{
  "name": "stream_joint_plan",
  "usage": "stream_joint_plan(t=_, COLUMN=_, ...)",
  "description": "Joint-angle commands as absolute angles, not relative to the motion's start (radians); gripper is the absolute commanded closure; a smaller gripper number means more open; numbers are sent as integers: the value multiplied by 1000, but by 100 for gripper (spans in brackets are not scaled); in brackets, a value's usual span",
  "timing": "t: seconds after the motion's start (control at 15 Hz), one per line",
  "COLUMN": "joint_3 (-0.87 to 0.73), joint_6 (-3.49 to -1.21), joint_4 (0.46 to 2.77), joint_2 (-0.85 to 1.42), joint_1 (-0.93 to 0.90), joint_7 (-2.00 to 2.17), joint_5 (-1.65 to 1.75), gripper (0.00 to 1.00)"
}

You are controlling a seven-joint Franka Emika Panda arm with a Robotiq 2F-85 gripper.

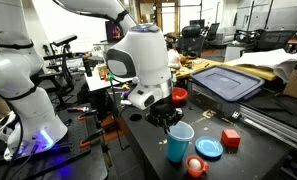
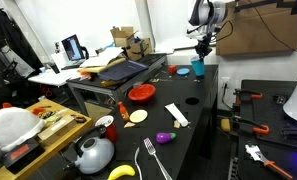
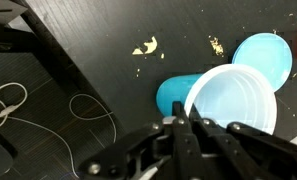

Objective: Move the stacked blue cups to the right.

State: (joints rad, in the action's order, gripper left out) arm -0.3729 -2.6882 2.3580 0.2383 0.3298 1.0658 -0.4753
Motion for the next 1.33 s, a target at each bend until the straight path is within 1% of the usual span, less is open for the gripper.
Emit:
stream_joint_plan(t=0.0, joint_3=-354, joint_6=-2765, joint_4=2466, joint_2=138, joint_1=312, joint_7=1069, joint_5=-499, gripper=99)
stream_joint_plan(t=0.2, joint_3=-338, joint_6=-2779, joint_4=2491, joint_2=113, joint_1=304, joint_7=1062, joint_5=-499, gripper=98)
stream_joint_plan(t=0.27, joint_3=-334, joint_6=-2783, joint_4=2493, joint_2=110, joint_1=302, joint_7=1066, joint_5=-497, gripper=72)
stream_joint_plan(t=0.4, joint_3=-334, joint_6=-2796, joint_4=2492, joint_2=112, joint_1=295, joint_7=1079, joint_5=-485, gripper=61)
stream_joint_plan(t=0.73, joint_3=-338, joint_6=-2850, joint_4=2496, joint_2=112, joint_1=289, joint_7=1082, joint_5=-469, gripper=24)
stream_joint_plan(t=0.93, joint_3=-366, joint_6=-2823, joint_4=2508, joint_2=80, joint_1=275, joint_7=1101, joint_5=-375, gripper=2)
stream_joint_plan(t=1.0, joint_3=-368, joint_6=-2807, joint_4=2510, joint_2=64, joint_1=275, joint_7=1083, joint_5=-353, gripper=0)
stream_joint_plan(t=1.27, joint_3=-368, joint_6=-2786, joint_4=2500, joint_2=31, joint_1=264, joint_7=1072, joint_5=-203, gripper=0)
